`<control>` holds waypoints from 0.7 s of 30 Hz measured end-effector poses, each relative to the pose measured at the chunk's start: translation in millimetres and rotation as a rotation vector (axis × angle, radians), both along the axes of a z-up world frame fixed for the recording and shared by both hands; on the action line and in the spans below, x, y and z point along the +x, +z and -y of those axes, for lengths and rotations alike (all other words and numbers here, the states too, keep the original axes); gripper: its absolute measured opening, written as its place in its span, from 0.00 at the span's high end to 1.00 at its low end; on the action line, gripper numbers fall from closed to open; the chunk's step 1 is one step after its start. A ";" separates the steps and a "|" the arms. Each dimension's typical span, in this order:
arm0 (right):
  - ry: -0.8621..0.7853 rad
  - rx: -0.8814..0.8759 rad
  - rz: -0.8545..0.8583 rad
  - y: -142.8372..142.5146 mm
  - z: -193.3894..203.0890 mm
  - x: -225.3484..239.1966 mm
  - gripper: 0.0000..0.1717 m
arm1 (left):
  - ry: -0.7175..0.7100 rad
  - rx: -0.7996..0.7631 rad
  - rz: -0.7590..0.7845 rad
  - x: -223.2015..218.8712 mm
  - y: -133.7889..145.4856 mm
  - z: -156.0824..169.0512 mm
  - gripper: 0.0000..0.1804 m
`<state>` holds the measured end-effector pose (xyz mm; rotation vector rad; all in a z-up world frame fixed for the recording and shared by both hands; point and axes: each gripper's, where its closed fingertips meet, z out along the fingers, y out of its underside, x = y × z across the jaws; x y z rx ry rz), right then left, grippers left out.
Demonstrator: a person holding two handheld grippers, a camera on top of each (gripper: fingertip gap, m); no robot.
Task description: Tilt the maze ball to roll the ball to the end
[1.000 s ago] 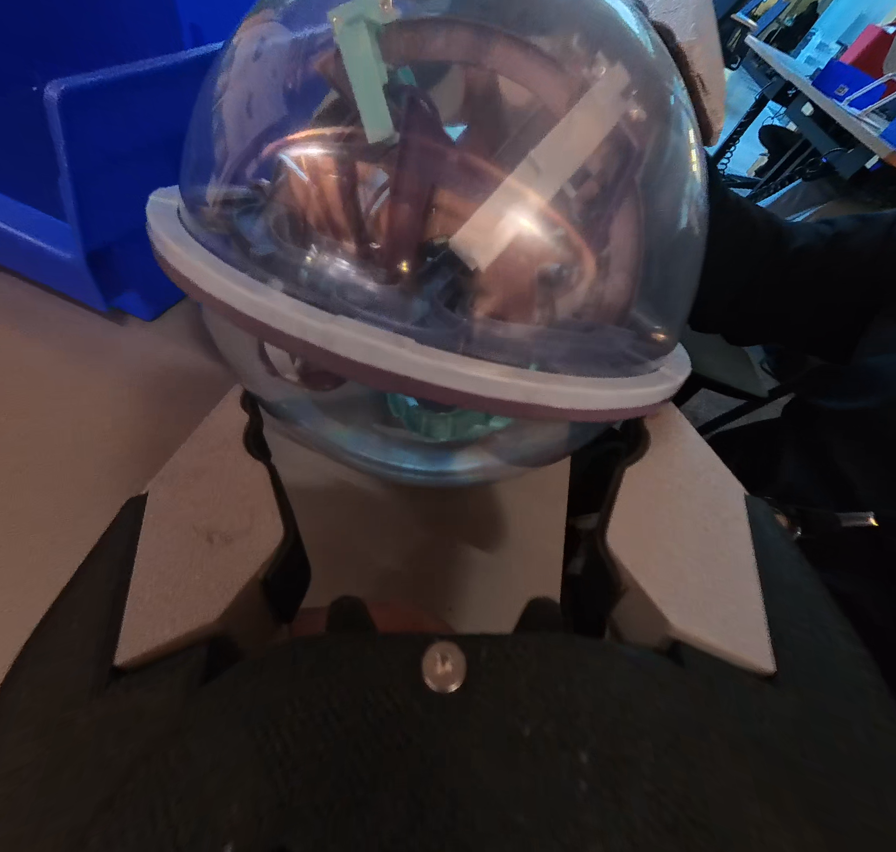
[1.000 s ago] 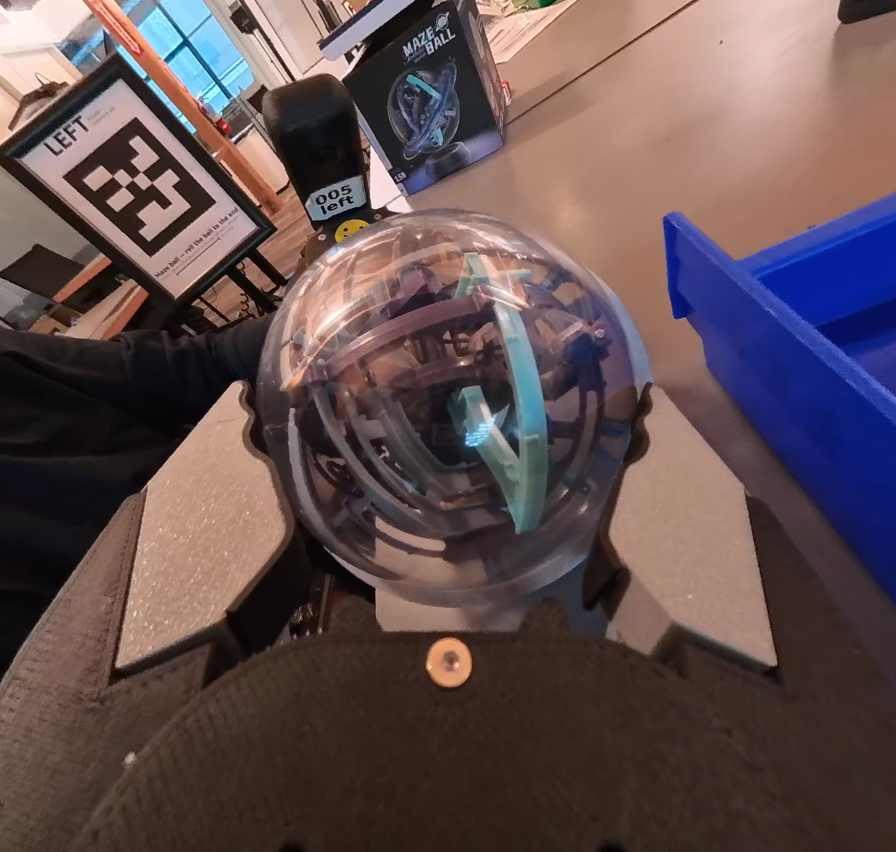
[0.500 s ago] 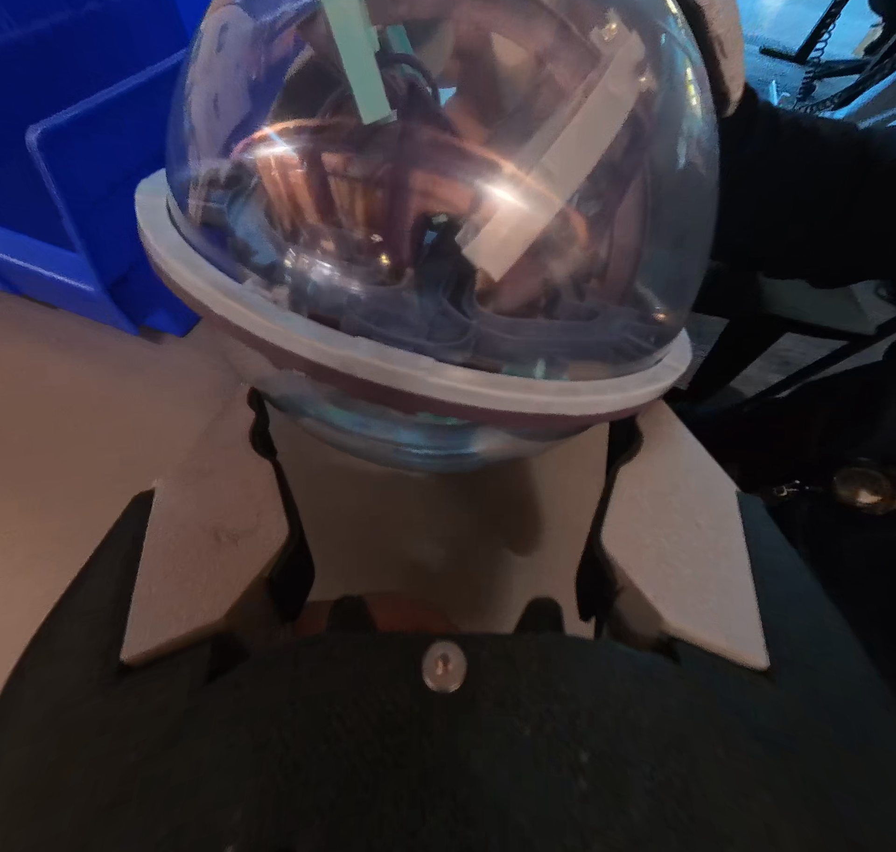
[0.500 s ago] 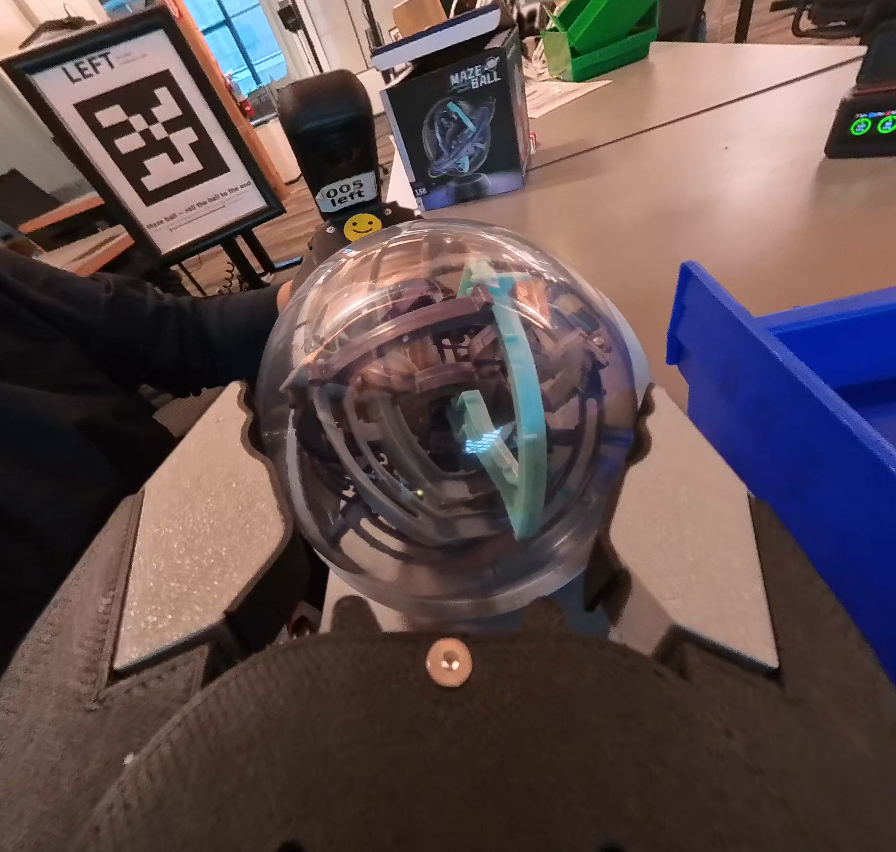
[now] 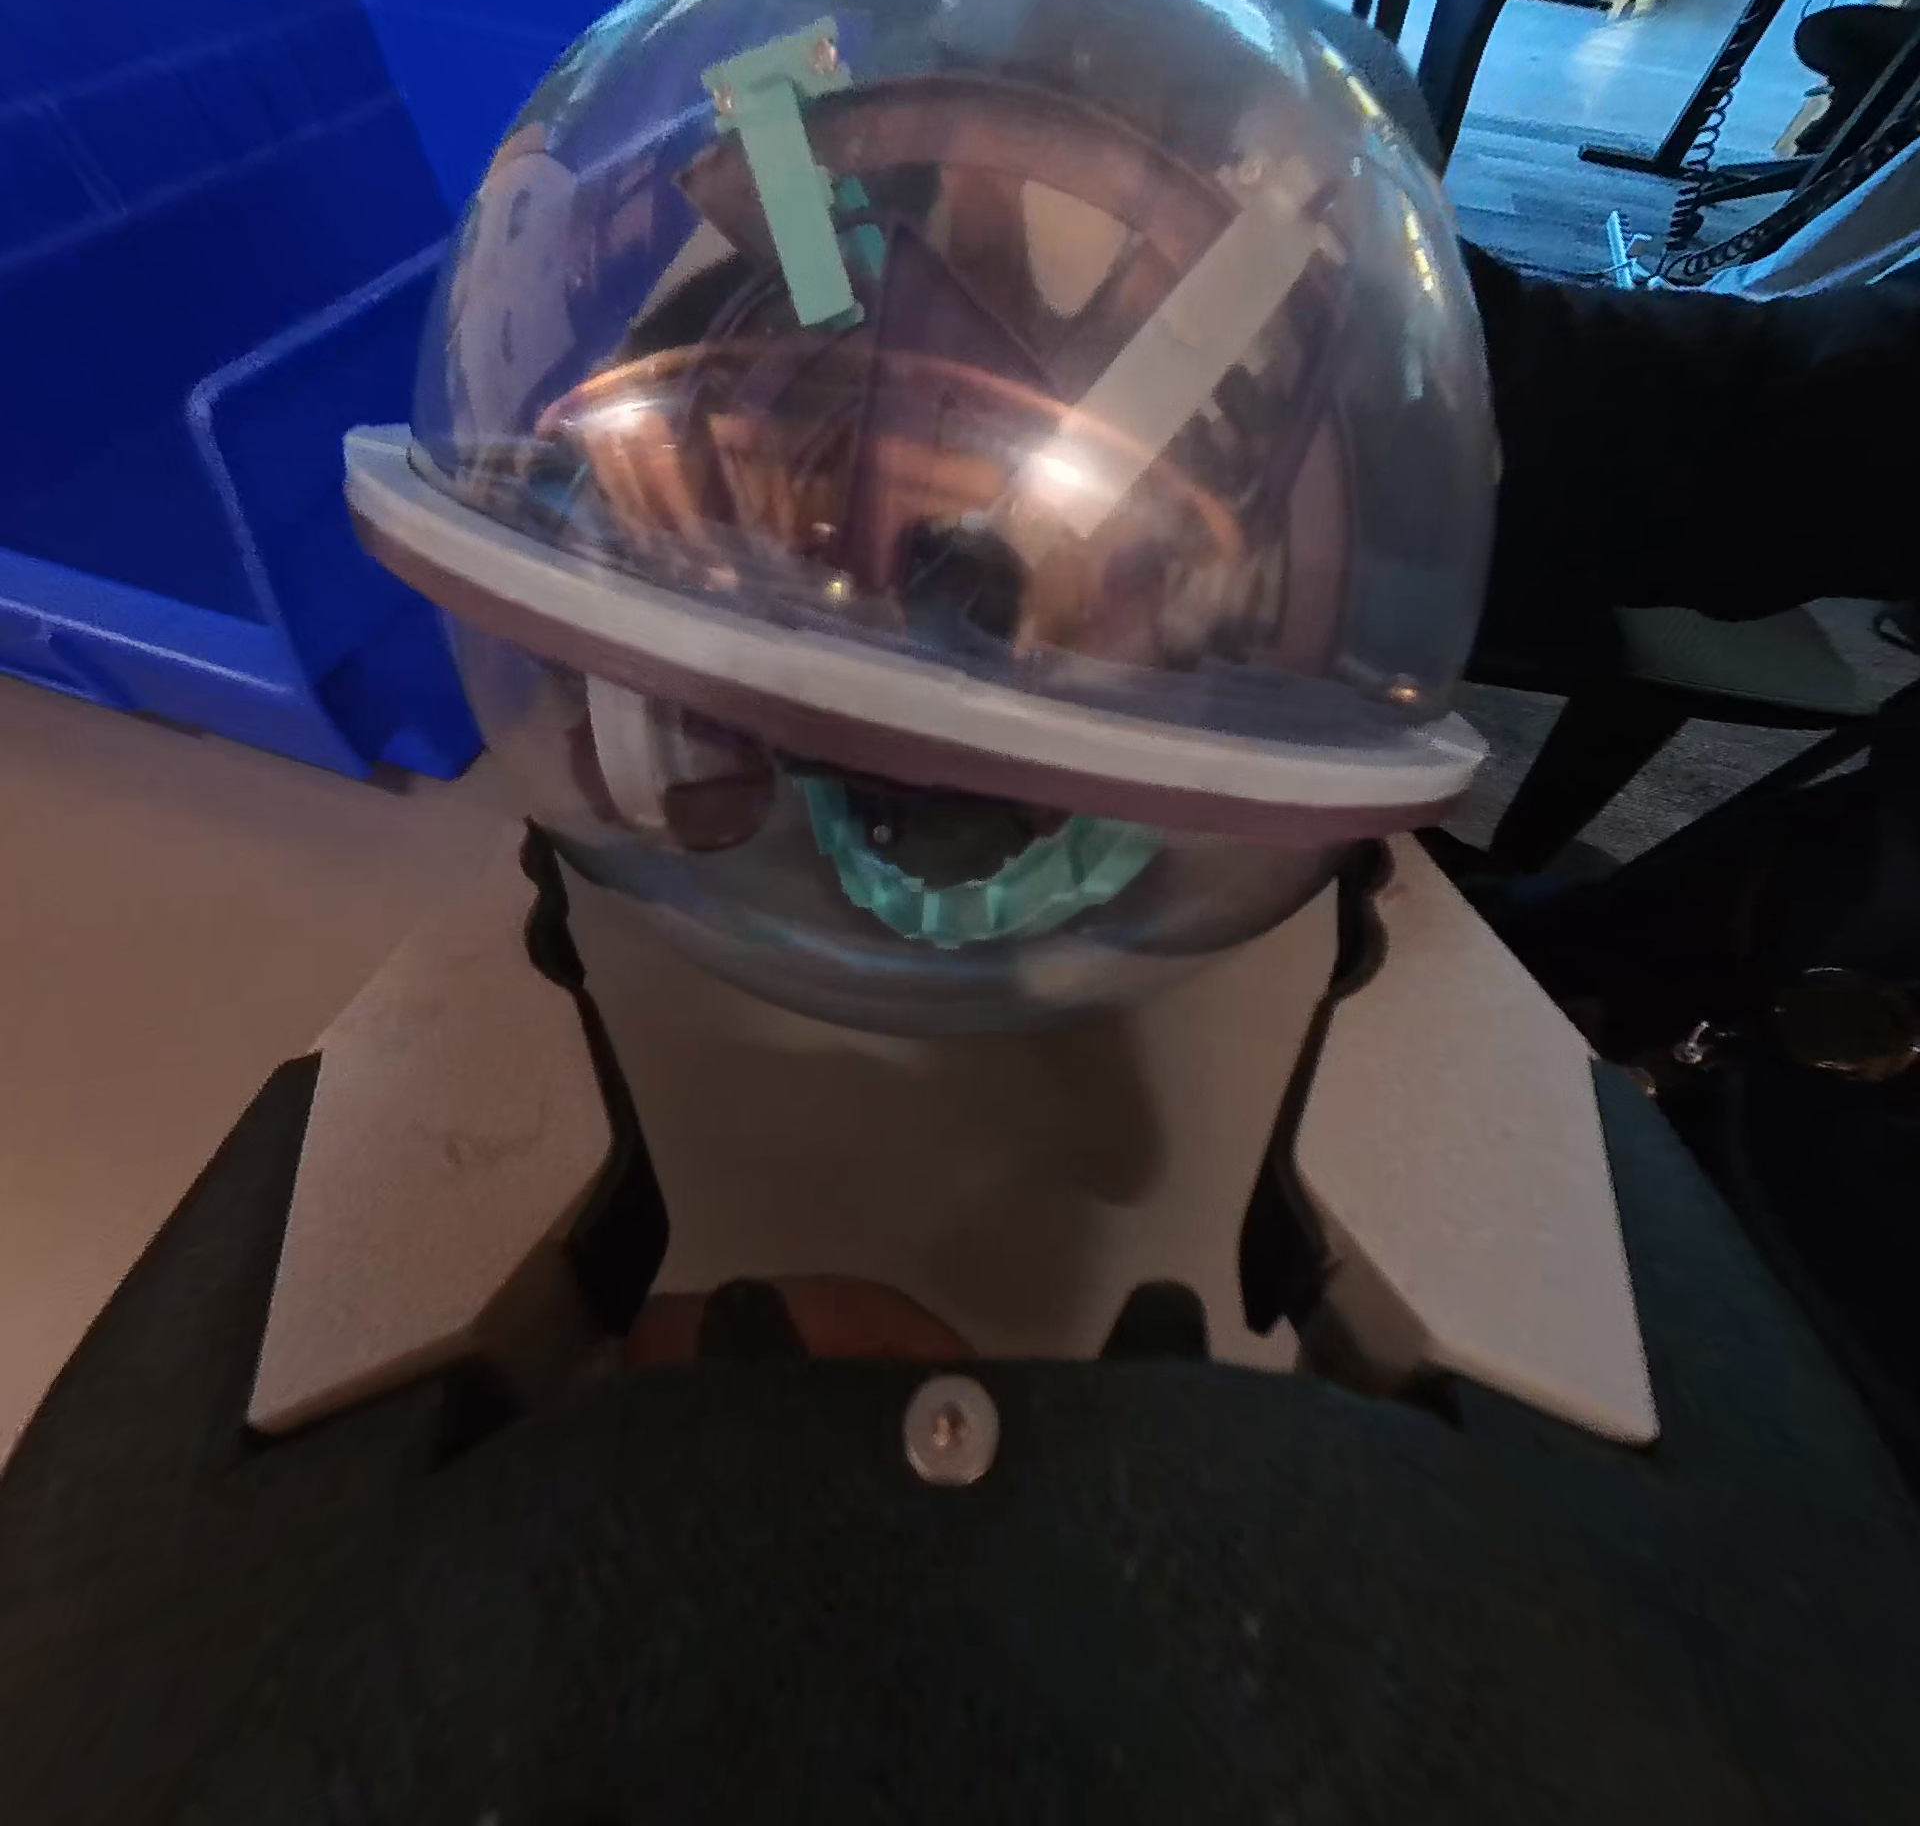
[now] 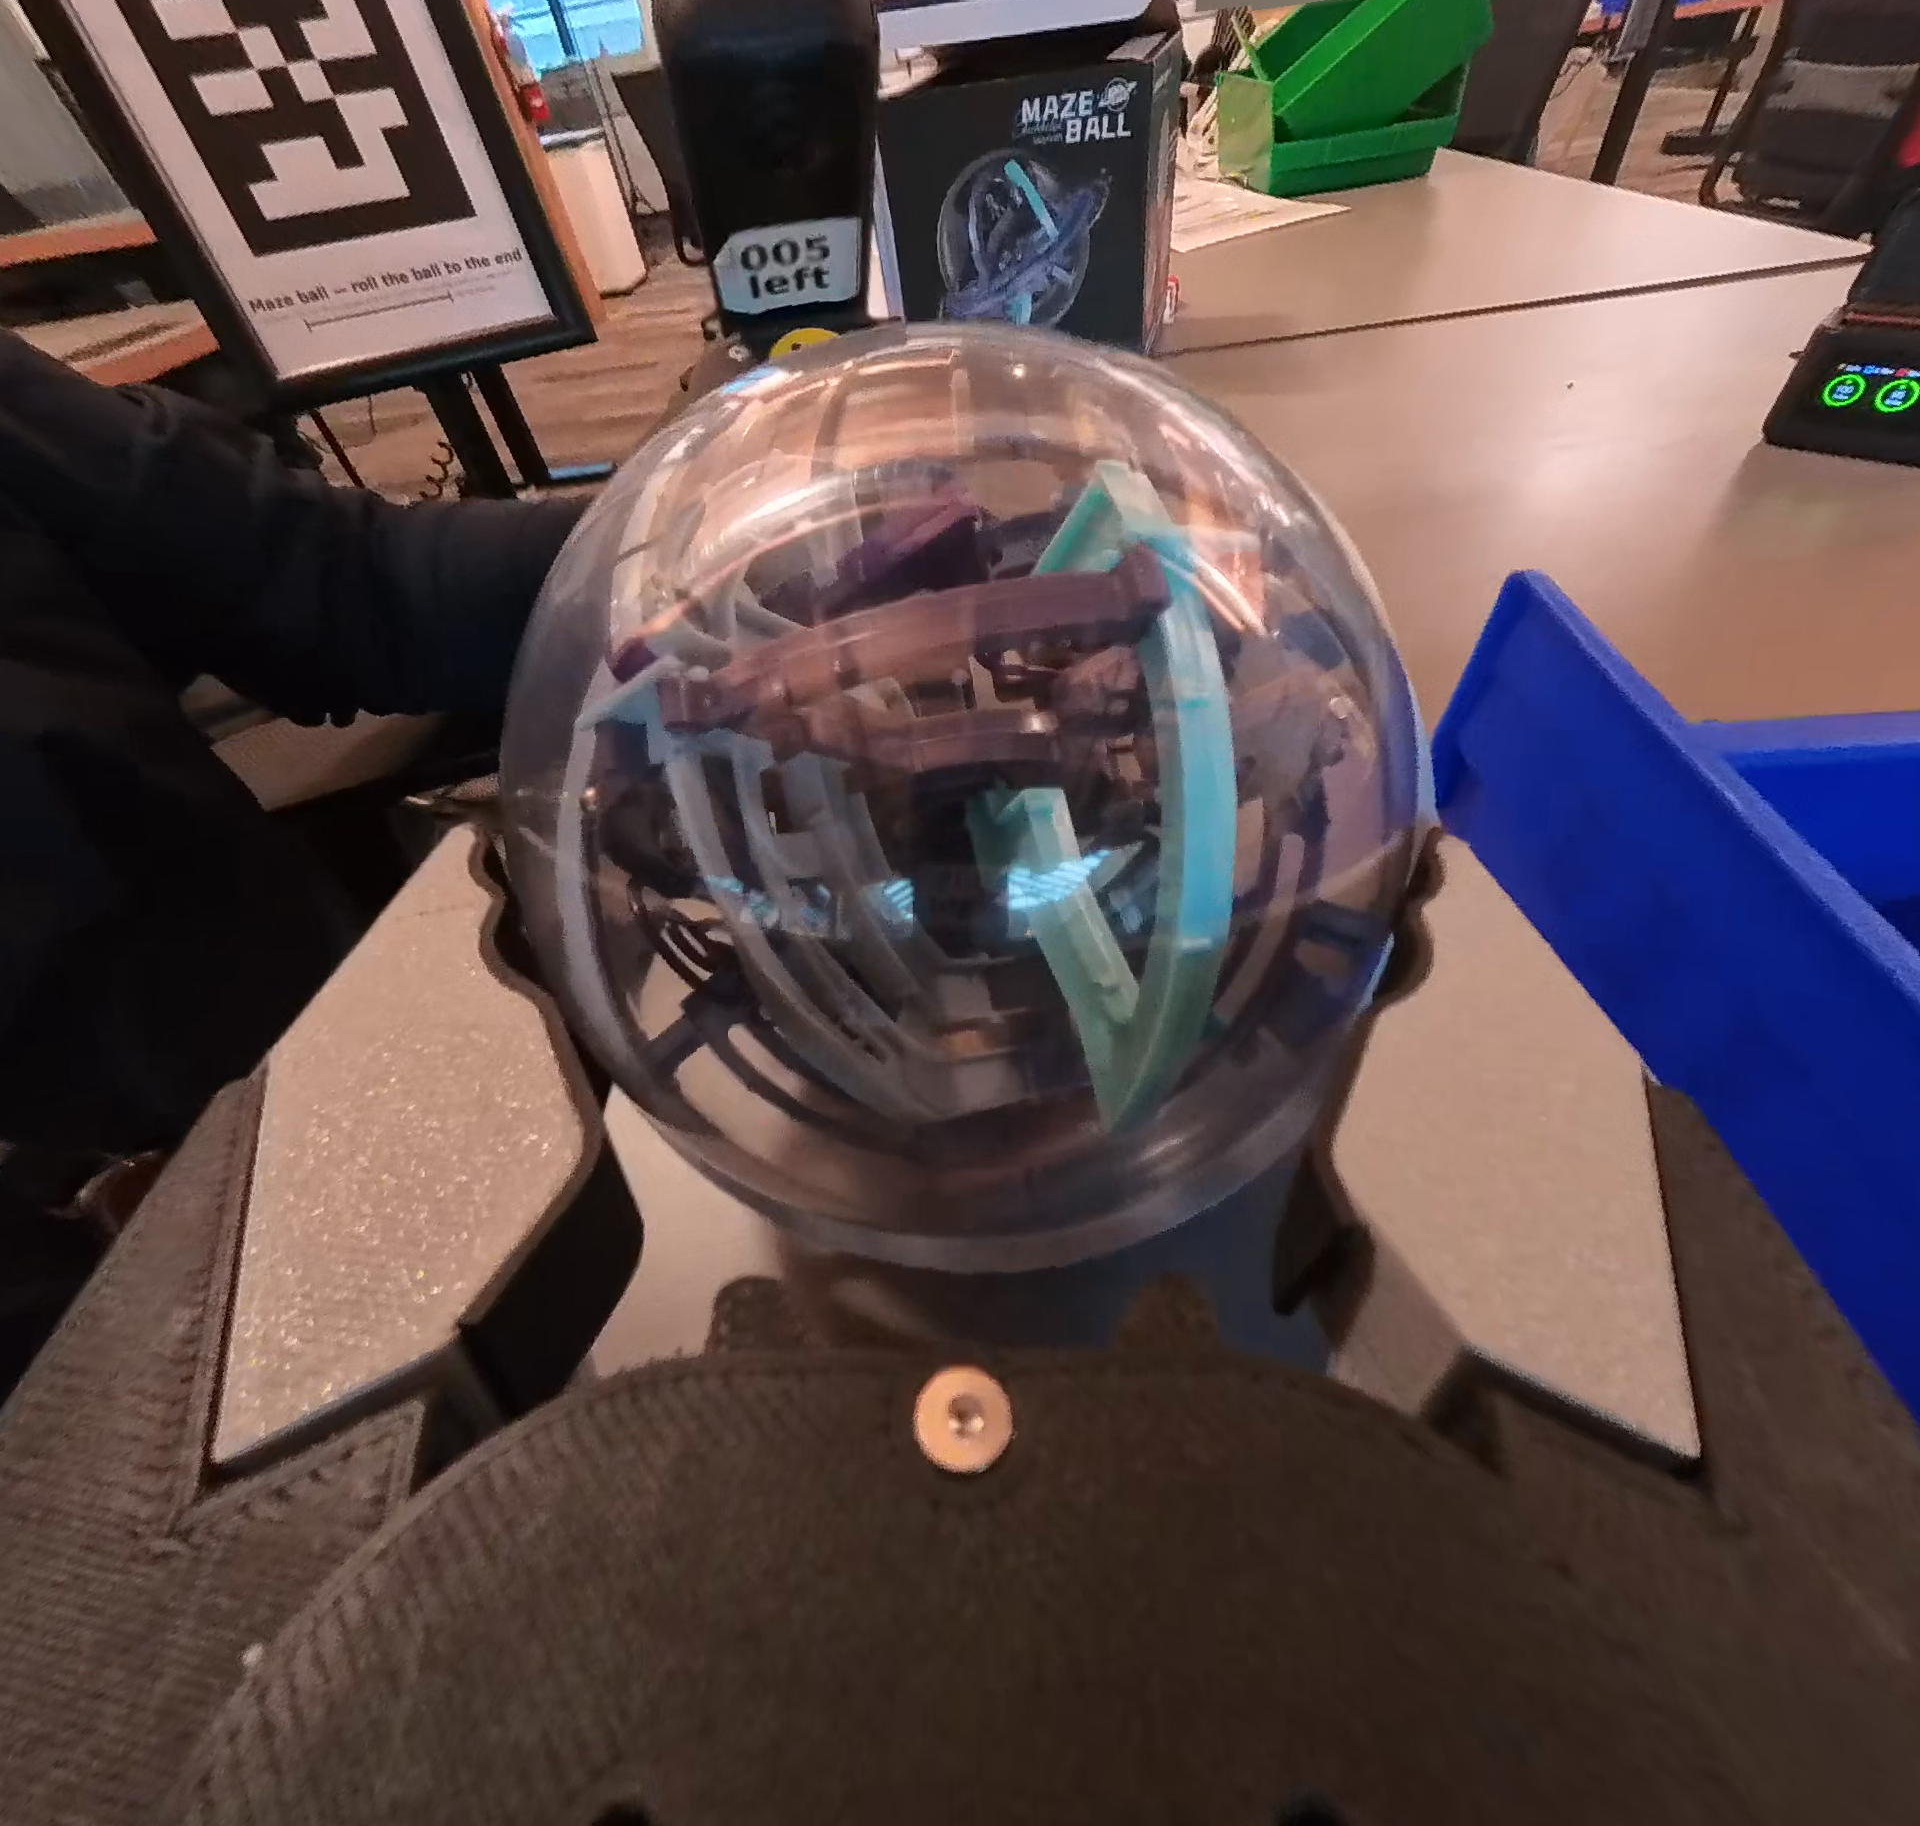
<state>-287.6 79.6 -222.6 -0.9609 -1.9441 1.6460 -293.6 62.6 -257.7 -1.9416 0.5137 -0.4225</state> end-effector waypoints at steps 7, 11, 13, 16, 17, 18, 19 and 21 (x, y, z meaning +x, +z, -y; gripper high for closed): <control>0.004 0.076 0.034 -13.0 -0.6 -0.2 0.08 | -0.008 0.016 0.047 -3.4 5.6 0.3 0.20; -0.009 0.130 -0.049 -1.7 5.2 -2.3 0.09 | -0.027 -0.057 -0.047 -2.8 -10.6 4.7 0.20; -0.020 0.151 -0.100 4.5 9.5 -4.1 0.09 | -0.021 -0.096 -0.109 -2.7 -20.6 5.0 0.18; -0.018 0.140 -0.091 3.9 8.9 -4.6 0.08 | -0.001 -0.086 -0.143 -4.9 -21.8 3.9 0.18; -0.012 0.133 -0.080 2.6 7.9 -3.8 0.08 | 0.000 -0.075 -0.138 -5.1 -19.9 4.1 0.19; -0.008 0.131 -0.072 1.4 7.1 -2.8 0.08 | -0.001 -0.064 -0.134 -5.1 -18.2 4.5 0.19; -0.005 0.132 -0.070 0.8 6.7 -1.9 0.09 | -0.002 -0.056 -0.134 -4.9 -17.2 4.9 0.20; -0.003 0.137 -0.071 0.3 6.3 -0.7 0.08 | -0.003 -0.049 -0.145 -5.5 -17.0 5.8 0.21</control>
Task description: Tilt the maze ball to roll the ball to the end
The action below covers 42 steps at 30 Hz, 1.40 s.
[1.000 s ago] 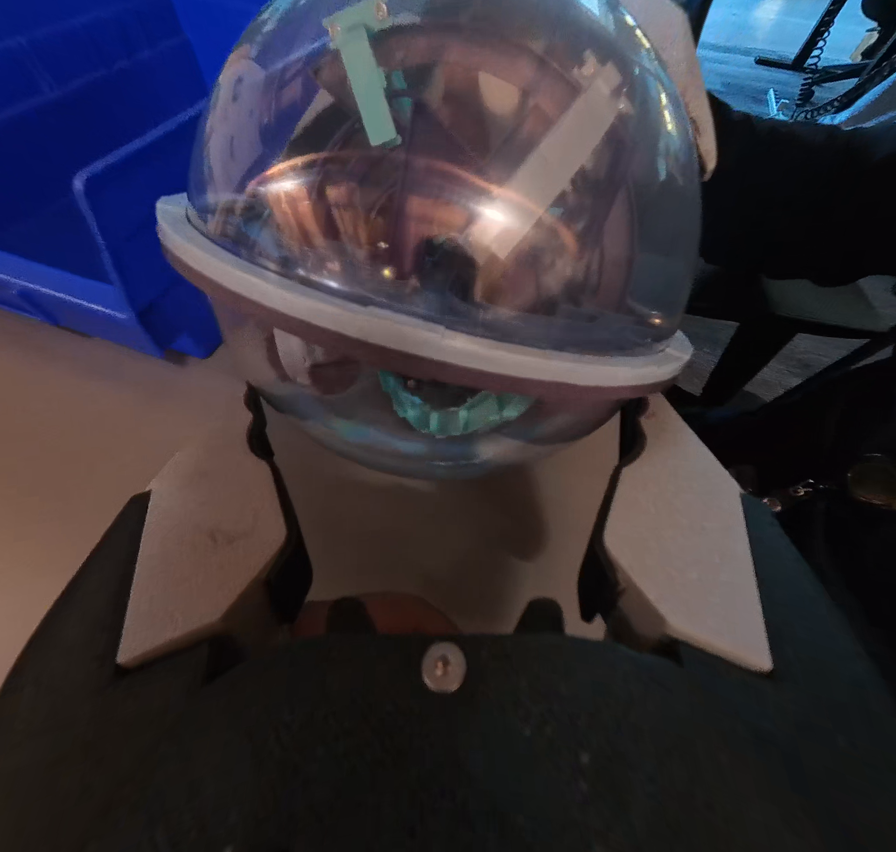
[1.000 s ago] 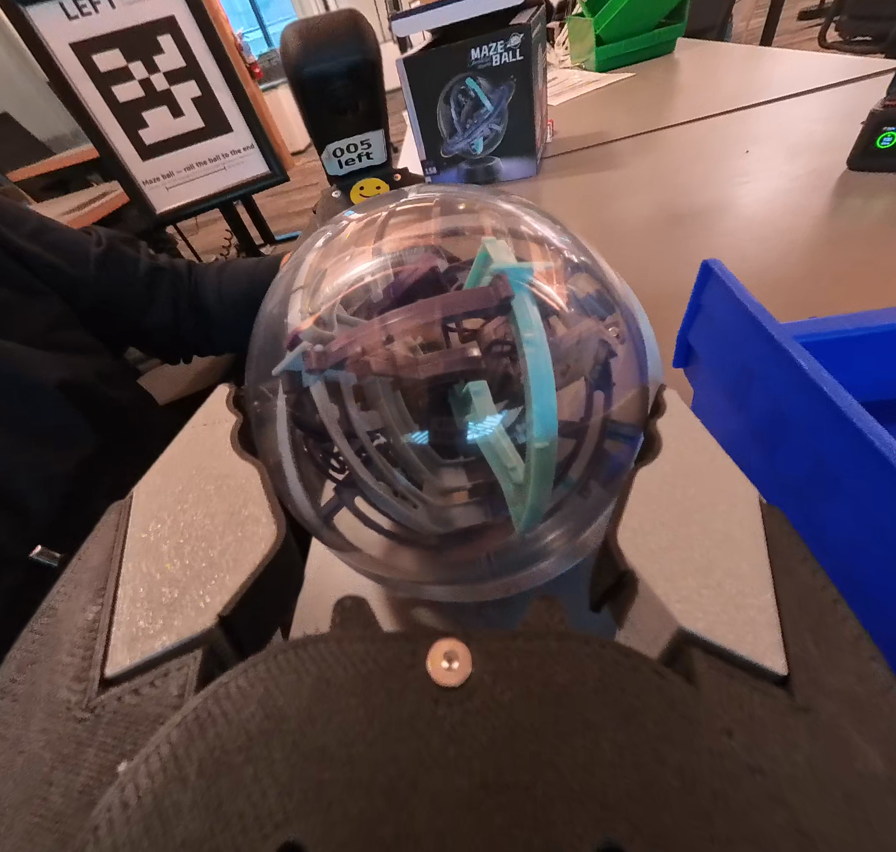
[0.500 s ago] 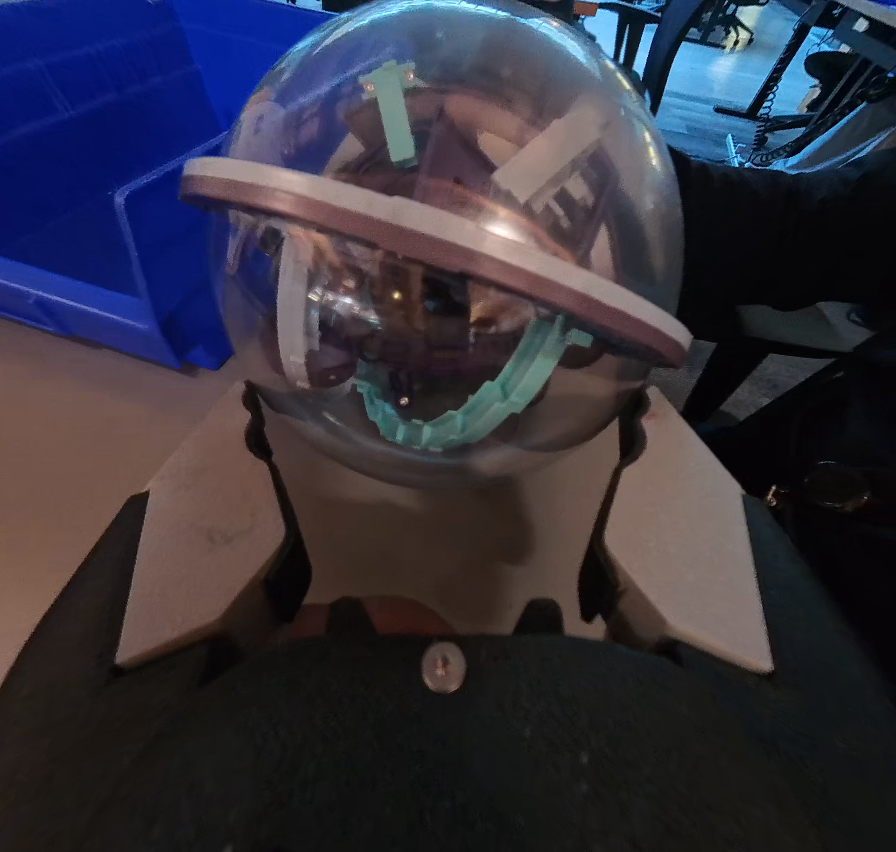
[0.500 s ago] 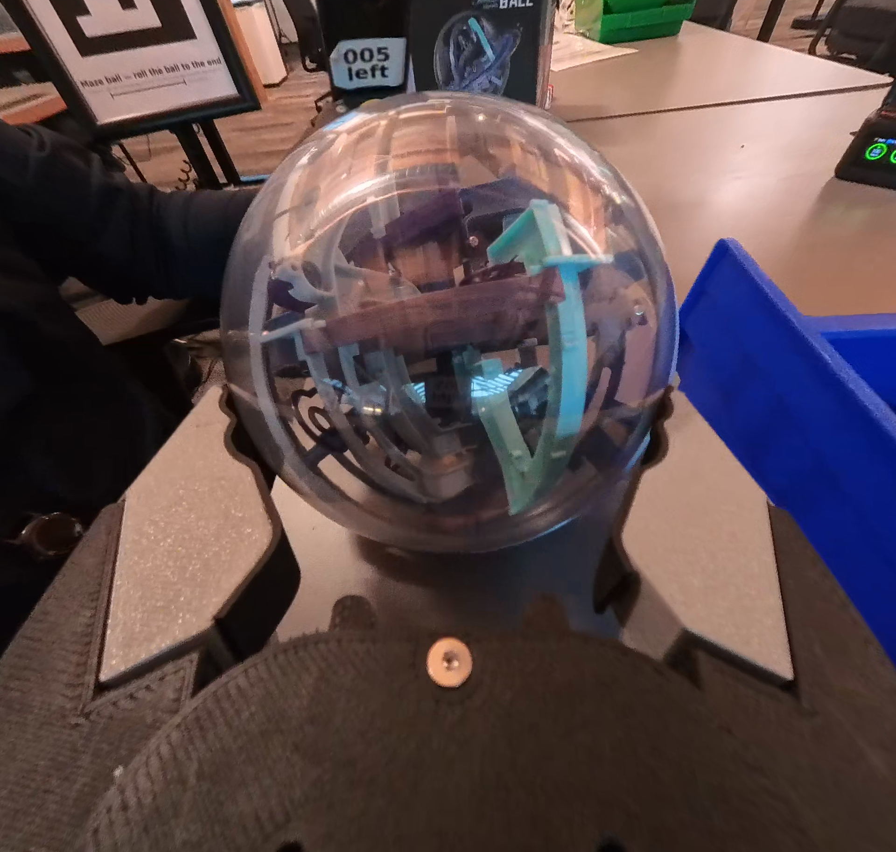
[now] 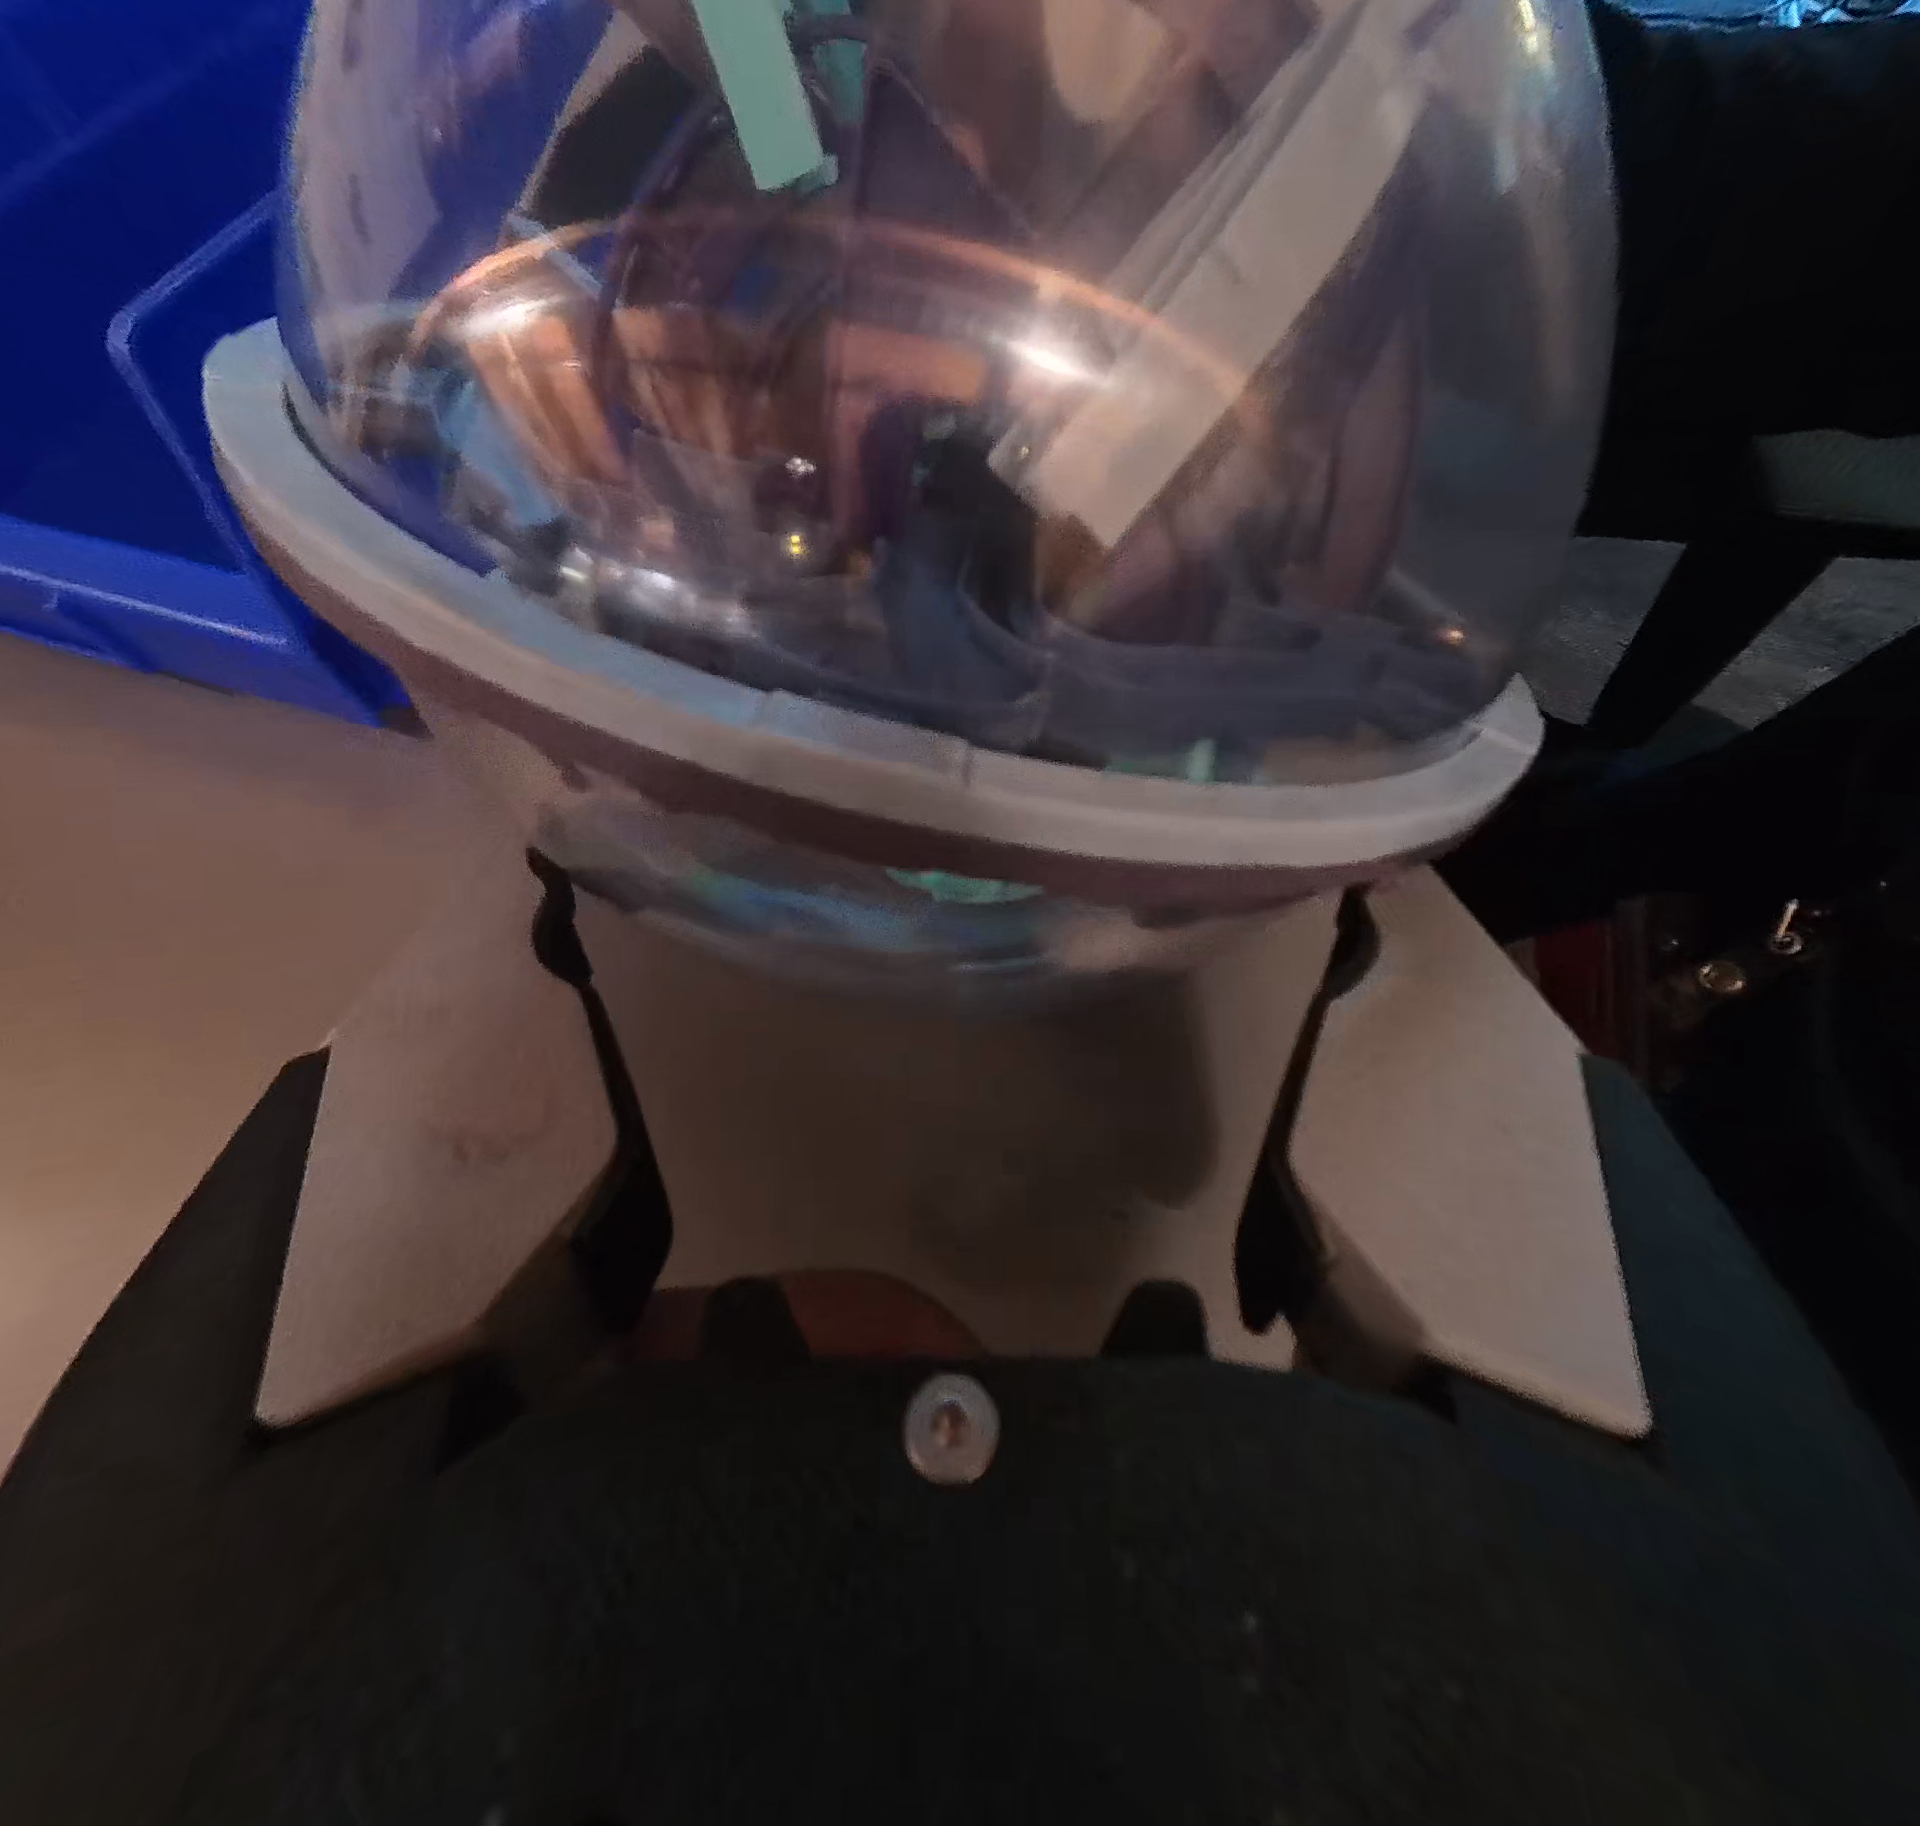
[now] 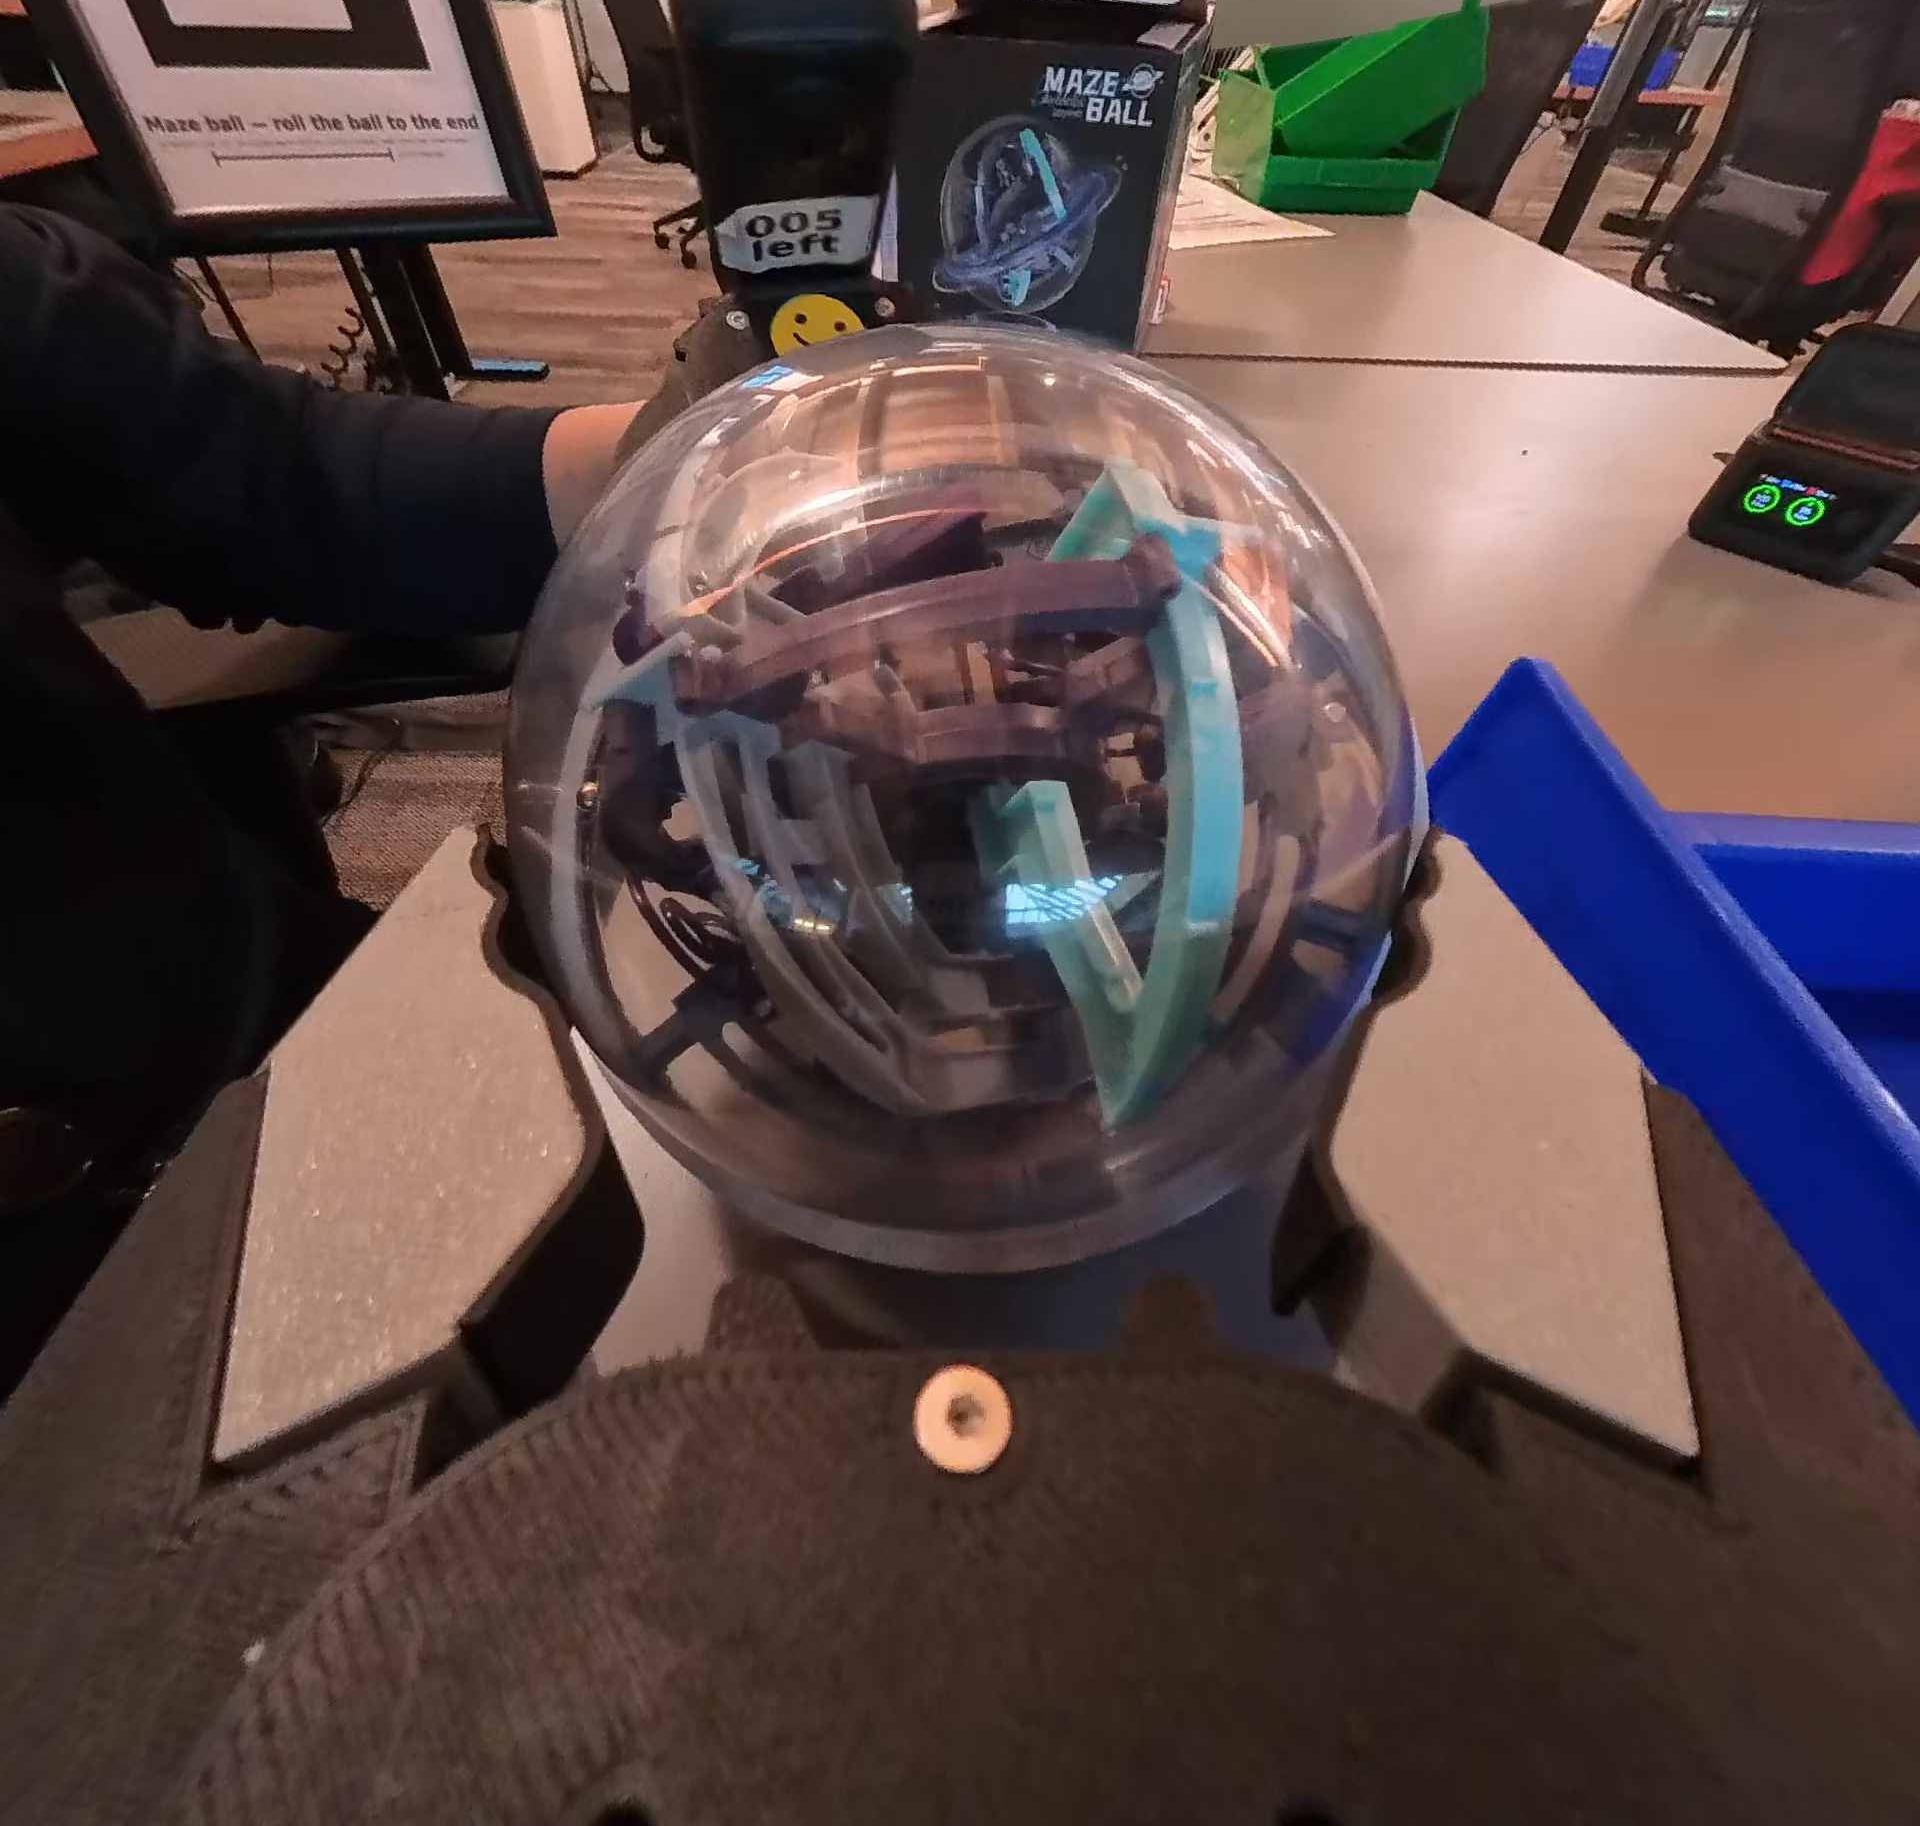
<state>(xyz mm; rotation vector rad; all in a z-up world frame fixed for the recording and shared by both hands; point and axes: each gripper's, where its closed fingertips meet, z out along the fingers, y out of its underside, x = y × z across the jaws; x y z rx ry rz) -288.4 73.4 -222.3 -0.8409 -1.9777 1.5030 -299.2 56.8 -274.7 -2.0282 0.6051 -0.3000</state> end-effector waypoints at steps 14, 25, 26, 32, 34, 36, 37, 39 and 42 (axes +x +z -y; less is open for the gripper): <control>0.007 -0.026 0.002 2.2 1.0 -0.6 0.09 | -0.068 0.173 0.071 0.3 27.4 -2.6 0.20; -0.002 -0.008 0.006 3.1 -8.0 4.4 0.11 | -0.066 0.136 0.075 0.7 22.6 -6.5 0.21; -0.003 -0.001 0.008 2.2 -8.8 5.4 0.11 | -0.065 0.136 0.078 0.2 22.9 -6.5 0.21; -0.027 0.055 0.028 -10.0 -15.4 7.6 0.10 | -0.049 0.125 0.093 -3.0 22.7 -7.5 0.24; -0.048 0.091 0.045 -18.2 -17.6 4.7 0.08 | -0.047 0.112 0.075 -2.4 19.6 -8.4 0.25; -0.049 0.085 0.055 -20.5 -16.1 3.0 0.08 | -0.037 0.100 0.051 -2.6 16.1 -9.9 0.23; -0.051 0.078 0.056 -20.1 -15.5 2.1 0.09 | -0.033 0.094 0.044 -2.8 14.9 -10.5 0.22; -0.056 0.075 0.062 -19.4 -15.3 0.5 0.09 | -0.027 0.085 0.043 -3.5 13.7 -11.1 0.21; -0.065 0.058 0.070 -19.2 -14.1 -1.8 0.09 | -0.019 0.083 0.046 -4.5 13.5 -11.7 0.19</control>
